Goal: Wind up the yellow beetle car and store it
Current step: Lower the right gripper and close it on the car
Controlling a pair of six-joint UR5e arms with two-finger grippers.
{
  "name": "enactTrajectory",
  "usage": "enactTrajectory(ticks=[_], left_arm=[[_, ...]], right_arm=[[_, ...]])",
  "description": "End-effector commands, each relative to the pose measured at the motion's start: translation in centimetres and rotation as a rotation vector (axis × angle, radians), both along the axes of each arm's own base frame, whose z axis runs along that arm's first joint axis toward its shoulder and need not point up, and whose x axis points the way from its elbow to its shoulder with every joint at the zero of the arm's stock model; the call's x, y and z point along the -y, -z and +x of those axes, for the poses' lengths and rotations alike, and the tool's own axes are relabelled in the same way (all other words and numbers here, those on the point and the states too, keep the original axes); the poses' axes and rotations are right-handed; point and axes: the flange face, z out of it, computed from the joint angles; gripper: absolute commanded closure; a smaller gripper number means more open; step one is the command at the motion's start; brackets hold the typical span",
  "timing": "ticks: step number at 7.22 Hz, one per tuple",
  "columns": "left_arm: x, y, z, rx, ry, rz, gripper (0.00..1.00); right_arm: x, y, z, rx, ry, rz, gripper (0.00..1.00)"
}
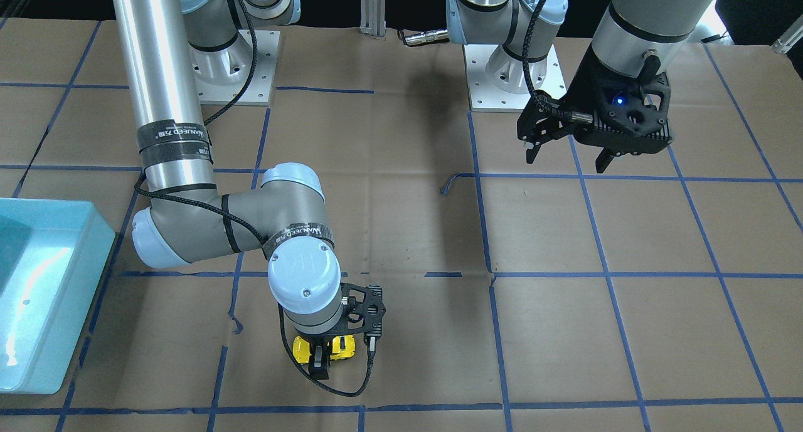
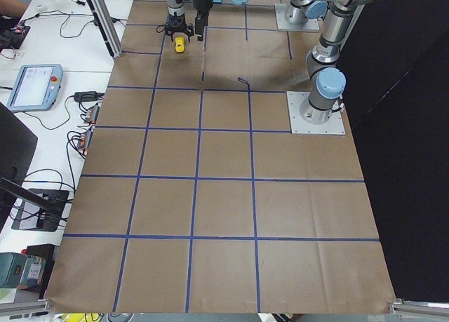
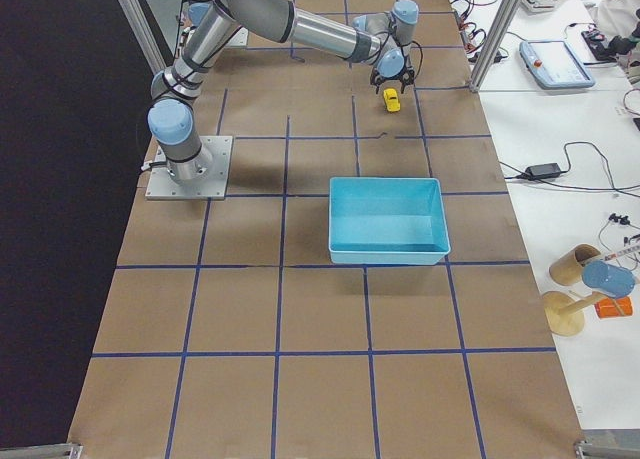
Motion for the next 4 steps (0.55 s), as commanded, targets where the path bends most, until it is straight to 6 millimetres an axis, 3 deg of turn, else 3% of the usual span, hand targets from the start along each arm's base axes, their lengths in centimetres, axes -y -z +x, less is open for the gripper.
enactTrajectory(ticks=[1, 3, 4], left_arm=[[-0.1, -0.06, 0.03, 0.001, 0.001, -0.001, 0.01], [-0.1, -0.06, 0.03, 0.001, 0.001, -0.001, 0.01], [-0.1, -0.06, 0.03, 0.001, 0.001, -0.001, 0.01]], right_arm=[[0.53, 1.08, -0.19, 0.003, 0.014, -0.014, 0.08], [0.77, 0.8, -0.08, -0.01, 0.014, -0.035, 0.49], [0.78, 0.34, 0.04, -0.009, 0.014, -0.041, 0.53]])
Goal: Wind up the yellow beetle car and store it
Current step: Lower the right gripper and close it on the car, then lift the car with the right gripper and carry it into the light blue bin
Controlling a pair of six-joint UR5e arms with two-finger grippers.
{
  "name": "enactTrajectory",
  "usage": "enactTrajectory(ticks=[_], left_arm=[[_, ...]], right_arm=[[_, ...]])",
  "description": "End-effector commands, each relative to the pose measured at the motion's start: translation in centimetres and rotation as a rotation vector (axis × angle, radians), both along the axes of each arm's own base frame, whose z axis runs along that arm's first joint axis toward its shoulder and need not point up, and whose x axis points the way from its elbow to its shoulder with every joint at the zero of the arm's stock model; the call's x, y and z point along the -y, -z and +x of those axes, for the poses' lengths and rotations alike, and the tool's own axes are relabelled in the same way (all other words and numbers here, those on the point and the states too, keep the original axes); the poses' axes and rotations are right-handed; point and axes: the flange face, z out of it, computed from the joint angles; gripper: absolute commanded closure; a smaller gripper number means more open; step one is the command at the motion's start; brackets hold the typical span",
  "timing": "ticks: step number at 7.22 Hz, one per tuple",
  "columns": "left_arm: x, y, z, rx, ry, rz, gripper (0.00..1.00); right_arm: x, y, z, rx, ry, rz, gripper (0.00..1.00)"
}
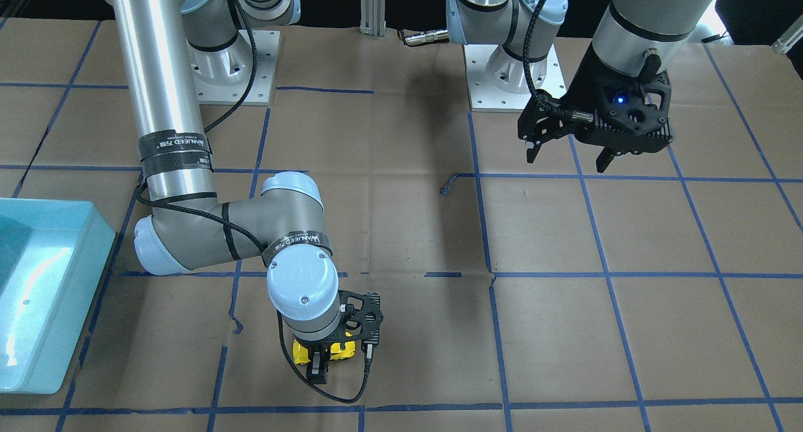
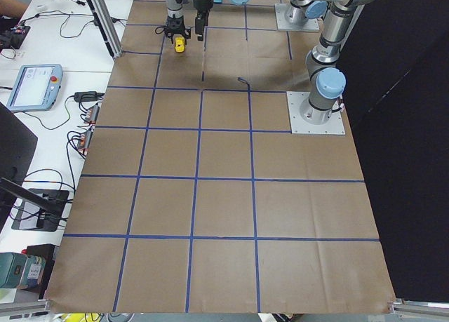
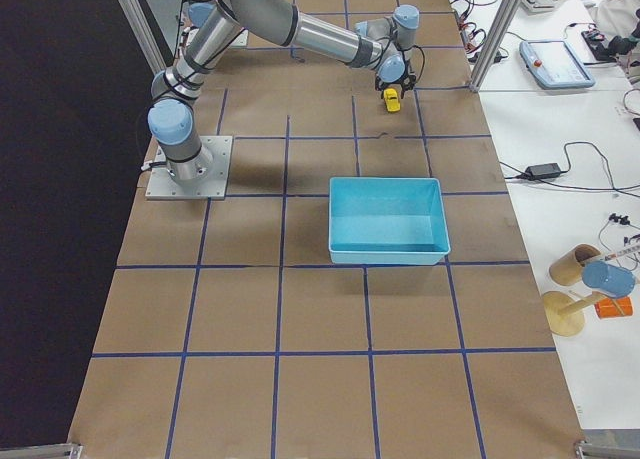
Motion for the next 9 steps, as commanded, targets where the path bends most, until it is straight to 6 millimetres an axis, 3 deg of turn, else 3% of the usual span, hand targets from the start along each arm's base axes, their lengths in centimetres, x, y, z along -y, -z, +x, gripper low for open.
enactTrajectory(ticks=[1, 2, 3, 4, 5, 6, 8, 9], left_arm=[[0.0, 0.0, 0.0, 0.0, 0.0, 0.0, 0.01], [0.0, 0.0, 0.0, 0.0, 0.0, 0.0, 0.01], [0.0, 0.0, 0.0, 0.0, 0.0, 0.0, 0.01], [0.0, 0.0, 0.1, 0.0, -0.001, 0.0, 0.01], [0.0, 0.0, 0.2, 0.0, -0.003, 0.0, 0.01], [0.0, 0.0, 0.1, 0.0, -0.001, 0.002, 0.01], [0.0, 0.0, 0.1, 0.0, -0.001, 0.002, 0.01], [0.0, 0.0, 0.1, 0.0, -0.001, 0.002, 0.01]], right_arm=[[0.1, -0.8, 0.1, -0.001, 0.001, -0.015, 0.55], [0.2, -1.6, 0.2, 0.001, 0.021, -0.021, 0.57], [0.4, -3.6, 0.3, 0.006, 0.068, -0.03, 0.6], [1.5, -7.4, -1.0, 0.01, 0.091, -0.044, 0.61], [2.1, -10.3, -3.1, -0.001, 0.279, 0.008, 0.61], [3.8, -13.1, -7.0, -0.002, 0.5, 0.041, 0.61], [5.5, -19.4, -12.3, 0.022, 0.756, -0.024, 0.6], [6.1, -21.4, -17.0, 0.042, 0.933, -0.054, 0.61]])
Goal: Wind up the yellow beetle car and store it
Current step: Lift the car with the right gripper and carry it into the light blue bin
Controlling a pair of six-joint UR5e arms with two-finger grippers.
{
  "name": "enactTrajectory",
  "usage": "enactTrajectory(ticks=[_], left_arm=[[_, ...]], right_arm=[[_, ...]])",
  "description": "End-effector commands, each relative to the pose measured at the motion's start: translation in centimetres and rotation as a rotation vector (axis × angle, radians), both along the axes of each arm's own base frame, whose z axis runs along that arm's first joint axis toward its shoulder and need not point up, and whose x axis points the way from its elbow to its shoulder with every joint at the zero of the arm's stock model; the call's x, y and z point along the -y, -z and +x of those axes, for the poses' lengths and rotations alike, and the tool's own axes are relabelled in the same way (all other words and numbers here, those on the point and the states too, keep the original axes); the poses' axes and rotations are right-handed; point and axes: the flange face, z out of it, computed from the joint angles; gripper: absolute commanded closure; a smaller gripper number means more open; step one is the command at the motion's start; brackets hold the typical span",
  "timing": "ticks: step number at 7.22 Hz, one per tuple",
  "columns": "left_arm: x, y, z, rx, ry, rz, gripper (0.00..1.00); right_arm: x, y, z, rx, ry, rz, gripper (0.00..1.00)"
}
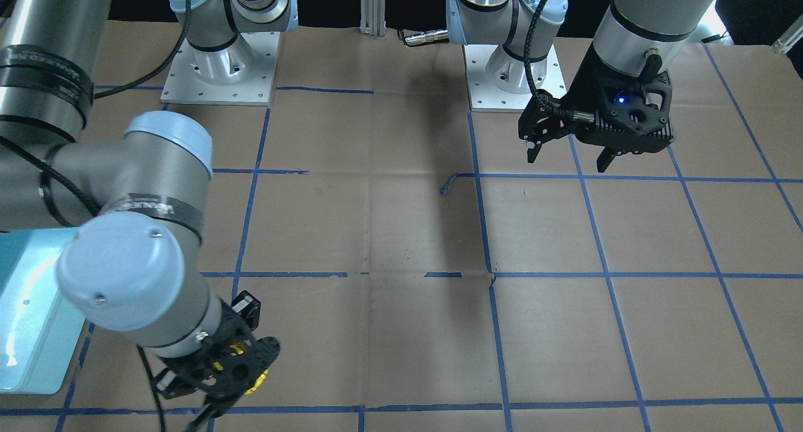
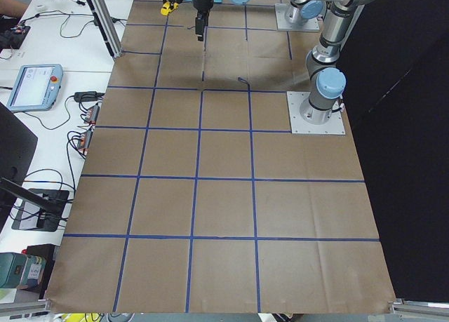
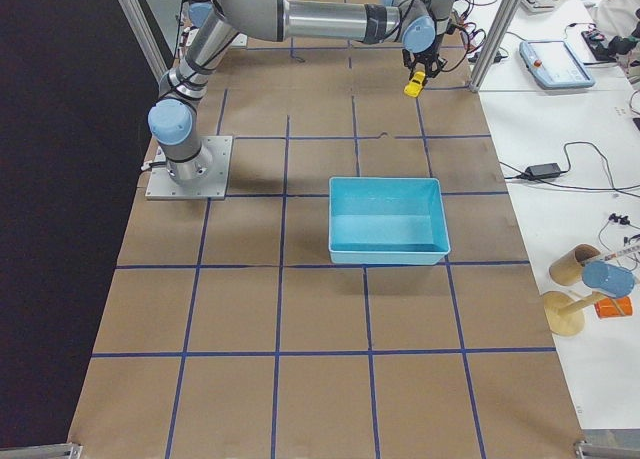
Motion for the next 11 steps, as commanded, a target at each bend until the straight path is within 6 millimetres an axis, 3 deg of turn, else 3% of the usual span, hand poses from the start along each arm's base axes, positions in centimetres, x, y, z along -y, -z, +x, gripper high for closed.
enactTrajectory(ticks=[1, 2, 3, 5, 7, 9, 11], left_arm=[[0.0, -0.2, 0.1, -0.002, -0.003, -0.003, 0.01], [0.0, -0.1, 0.0, -0.003, -0.001, -0.002, 0.01], [0.0, -0.2, 0.0, -0.003, -0.003, -0.003, 0.01], [0.0, -0.2, 0.1, -0.004, -0.004, -0.005, 0.01], [0.0, -0.4, 0.1, -0.007, -0.004, -0.008, 0.01], [0.0, -0.3, 0.2, -0.005, -0.006, -0.006, 0.01], [0.0, -0.3, 0.2, -0.004, -0.004, -0.006, 0.01]], right_arm=[[1.4, -3.2, -11.0, 0.016, 0.329, -0.04, 0.61], [0.5, -4.3, -14.1, 0.022, 0.392, -0.016, 0.61], [-1.3, -6.6, -17.5, 0.024, 0.532, -0.007, 0.61], [-4.6, -5.2, -23.4, 0.021, 0.831, 0.065, 0.63], [-11.1, -4.9, -27.2, 0.038, 0.888, 0.051, 0.64], [-12.9, -0.5, -34.2, 0.062, 0.856, -0.043, 0.63], [-13.3, 3.0, -37.8, 0.076, 0.89, -0.022, 0.59]])
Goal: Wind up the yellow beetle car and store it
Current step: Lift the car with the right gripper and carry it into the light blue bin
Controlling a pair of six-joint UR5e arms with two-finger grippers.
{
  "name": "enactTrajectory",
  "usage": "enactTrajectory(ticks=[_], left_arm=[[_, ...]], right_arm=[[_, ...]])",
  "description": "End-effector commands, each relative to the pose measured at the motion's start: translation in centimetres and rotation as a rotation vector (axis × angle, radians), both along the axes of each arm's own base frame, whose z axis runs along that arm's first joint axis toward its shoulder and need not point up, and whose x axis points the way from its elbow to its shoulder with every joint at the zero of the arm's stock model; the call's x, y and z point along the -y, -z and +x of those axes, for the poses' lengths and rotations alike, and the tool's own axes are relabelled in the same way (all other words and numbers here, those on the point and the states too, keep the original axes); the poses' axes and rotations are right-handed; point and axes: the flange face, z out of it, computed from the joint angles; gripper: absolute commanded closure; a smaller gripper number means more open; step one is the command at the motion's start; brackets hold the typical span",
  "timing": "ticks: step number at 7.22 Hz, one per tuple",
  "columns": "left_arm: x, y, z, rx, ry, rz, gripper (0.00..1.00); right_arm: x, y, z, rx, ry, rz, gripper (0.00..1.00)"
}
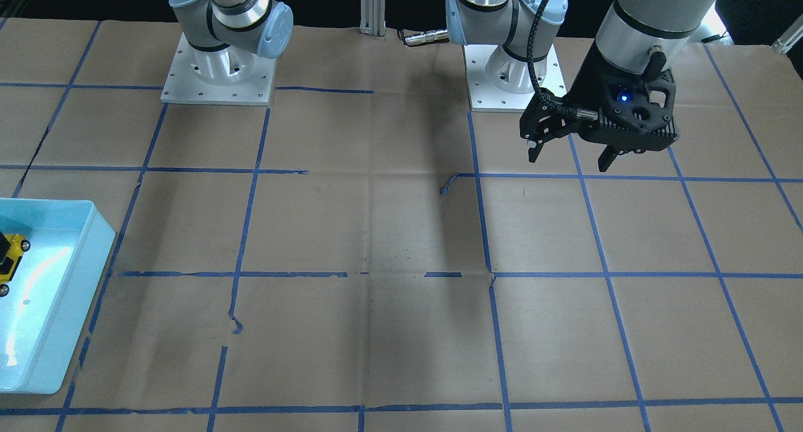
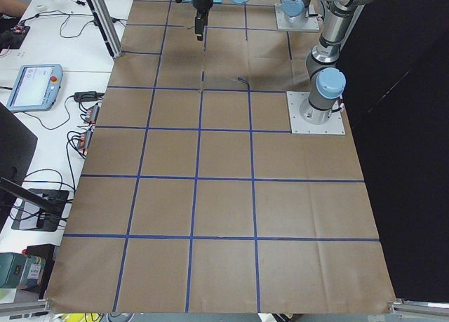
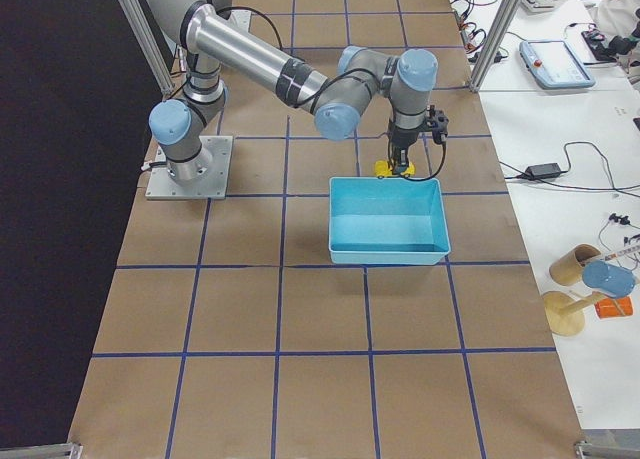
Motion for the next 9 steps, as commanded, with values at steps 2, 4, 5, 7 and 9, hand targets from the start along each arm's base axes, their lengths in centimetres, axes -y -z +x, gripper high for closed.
enactTrajectory(ticks=[2, 4, 5, 7, 9], left_arm=[[-0.2, -0.2, 0.0, 0.001, -0.001, -0.003, 0.01], [-0.3, -0.2, -0.1, 0.002, 0.001, -0.002, 0.01], [-0.3, -0.2, -0.1, 0.002, 0.002, -0.002, 0.01], [-0.3, -0.2, 0.0, 0.004, 0.002, -0.002, 0.01], [-0.2, -0.1, 0.0, 0.005, 0.002, 0.0, 0.01]], right_arm=[[-0.6, 5.6, -5.3, 0.023, 0.061, 0.026, 0.55], [-0.6, 9.4, -6.1, 0.055, 0.069, 0.078, 0.55], [-0.5, 10.8, -6.4, 0.065, 0.069, 0.098, 0.55], [-0.5, 13.5, -7.9, 0.074, 0.081, 0.112, 0.55], [-0.6, 14.7, -8.0, 0.053, 0.051, 0.082, 0.52]])
